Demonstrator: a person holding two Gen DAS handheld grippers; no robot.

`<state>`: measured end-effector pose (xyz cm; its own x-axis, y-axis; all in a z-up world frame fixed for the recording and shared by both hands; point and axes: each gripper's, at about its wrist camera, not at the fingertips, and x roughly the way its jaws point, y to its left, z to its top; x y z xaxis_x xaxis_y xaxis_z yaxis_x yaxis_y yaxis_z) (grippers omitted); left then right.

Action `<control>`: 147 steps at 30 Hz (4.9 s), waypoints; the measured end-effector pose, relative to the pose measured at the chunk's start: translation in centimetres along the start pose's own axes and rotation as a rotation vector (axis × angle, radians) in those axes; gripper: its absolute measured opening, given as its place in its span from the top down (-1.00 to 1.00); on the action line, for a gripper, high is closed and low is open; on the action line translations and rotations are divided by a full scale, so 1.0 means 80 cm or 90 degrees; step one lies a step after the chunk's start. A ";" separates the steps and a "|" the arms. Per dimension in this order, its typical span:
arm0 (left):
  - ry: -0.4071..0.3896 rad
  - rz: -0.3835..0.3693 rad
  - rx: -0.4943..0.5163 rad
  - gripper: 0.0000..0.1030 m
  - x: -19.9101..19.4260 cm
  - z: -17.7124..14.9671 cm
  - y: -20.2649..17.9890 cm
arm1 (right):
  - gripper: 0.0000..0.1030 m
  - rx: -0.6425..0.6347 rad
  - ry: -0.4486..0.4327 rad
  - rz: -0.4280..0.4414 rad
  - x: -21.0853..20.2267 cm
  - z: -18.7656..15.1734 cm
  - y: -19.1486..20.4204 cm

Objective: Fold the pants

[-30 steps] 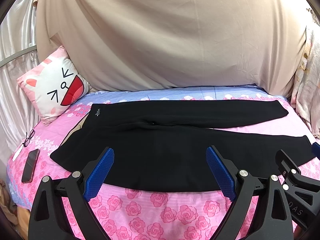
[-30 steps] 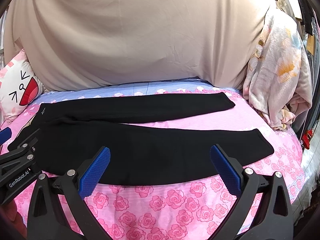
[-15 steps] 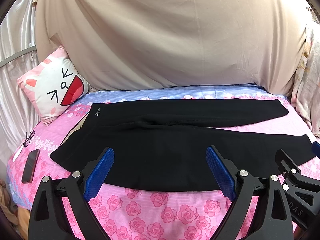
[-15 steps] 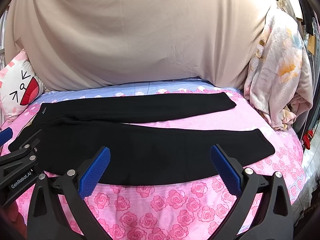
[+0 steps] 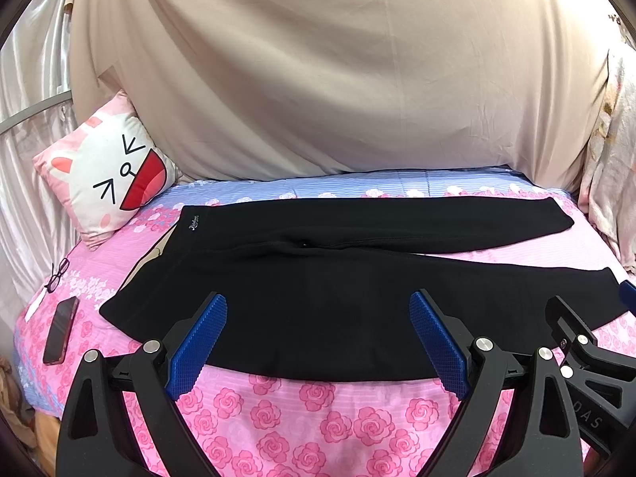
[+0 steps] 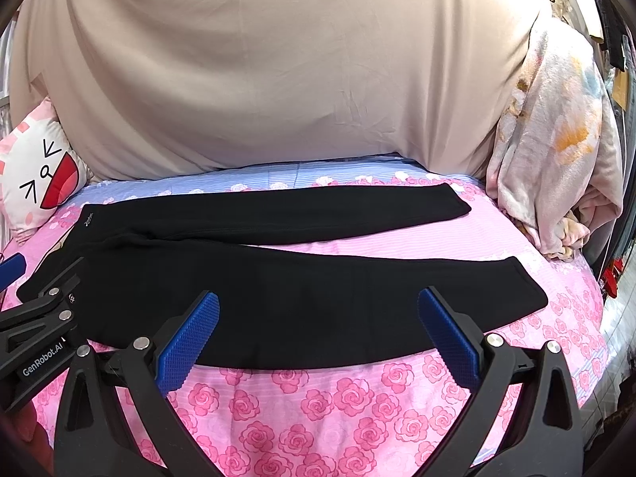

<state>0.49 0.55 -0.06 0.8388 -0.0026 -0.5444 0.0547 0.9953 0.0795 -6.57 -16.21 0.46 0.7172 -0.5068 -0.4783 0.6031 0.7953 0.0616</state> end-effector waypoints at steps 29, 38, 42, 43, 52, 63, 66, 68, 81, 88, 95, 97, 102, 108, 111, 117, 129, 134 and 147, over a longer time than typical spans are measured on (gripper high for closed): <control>0.212 0.183 -0.148 -0.78 0.441 0.169 0.368 | -0.91 0.054 0.105 0.007 0.393 0.232 -0.297; 0.277 0.189 -0.150 -0.78 0.506 0.142 0.374 | -0.91 0.047 0.175 -0.014 0.476 0.232 -0.331; 0.285 0.189 -0.132 -0.79 0.522 0.138 0.367 | -0.91 0.033 0.208 -0.016 0.503 0.222 -0.334; 0.285 0.191 -0.128 -0.79 0.526 0.138 0.366 | -0.91 0.029 0.210 -0.015 0.506 0.221 -0.334; 0.299 0.151 -0.160 -0.90 0.546 0.143 0.385 | -0.91 0.019 0.219 0.049 0.537 0.210 -0.323; 0.304 0.090 -0.162 0.35 0.558 0.158 0.371 | -0.03 0.024 0.221 0.082 0.537 0.220 -0.311; 0.308 0.074 -0.163 0.53 0.548 0.162 0.368 | 0.46 0.041 0.226 0.108 0.538 0.223 -0.318; 0.295 0.071 -0.154 0.55 0.536 0.167 0.365 | 0.56 0.031 0.226 0.103 0.533 0.224 -0.315; 0.161 0.016 -0.158 0.56 0.386 0.217 0.354 | 0.61 0.021 0.118 0.111 0.402 0.264 -0.301; 0.095 -0.027 -0.151 0.55 0.284 0.212 0.364 | 0.61 -0.001 0.050 0.130 0.300 0.270 -0.305; 0.066 -0.047 -0.146 0.55 0.183 0.160 0.382 | 0.73 -0.036 -0.003 0.138 0.191 0.236 -0.331; 0.067 -0.048 -0.151 0.55 0.162 0.137 0.392 | 0.81 -0.024 -0.019 0.138 0.166 0.217 -0.342; 0.100 -0.043 -0.153 0.55 0.135 0.072 0.406 | 0.81 0.005 -0.002 0.134 0.131 0.162 -0.374; 0.150 -0.050 -0.187 0.55 0.132 0.004 0.419 | 0.68 0.011 0.055 0.161 0.130 0.099 -0.356; 0.173 -0.050 -0.207 0.56 0.137 -0.028 0.421 | 0.46 -0.001 0.098 0.176 0.156 0.071 -0.333; 0.217 -0.008 -0.257 0.84 0.160 -0.073 0.442 | -0.18 0.073 0.122 0.186 0.219 0.078 -0.341; 0.228 -0.012 -0.251 0.09 0.161 -0.072 0.417 | 0.84 0.109 0.217 0.199 0.317 0.116 -0.332; 0.245 0.008 -0.226 0.08 0.170 -0.068 0.407 | 0.86 -0.018 0.045 0.211 0.186 0.170 -0.322; 0.241 0.012 -0.287 -0.22 0.177 -0.073 0.406 | 0.57 0.131 0.131 0.151 0.092 0.011 -0.433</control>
<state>10.98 33.38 -10.10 0.5812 -0.0320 -0.8131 -0.2633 0.9381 -0.2250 -21.90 -47.75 -4.42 0.7729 -0.2220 -0.5944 0.5012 0.7881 0.3573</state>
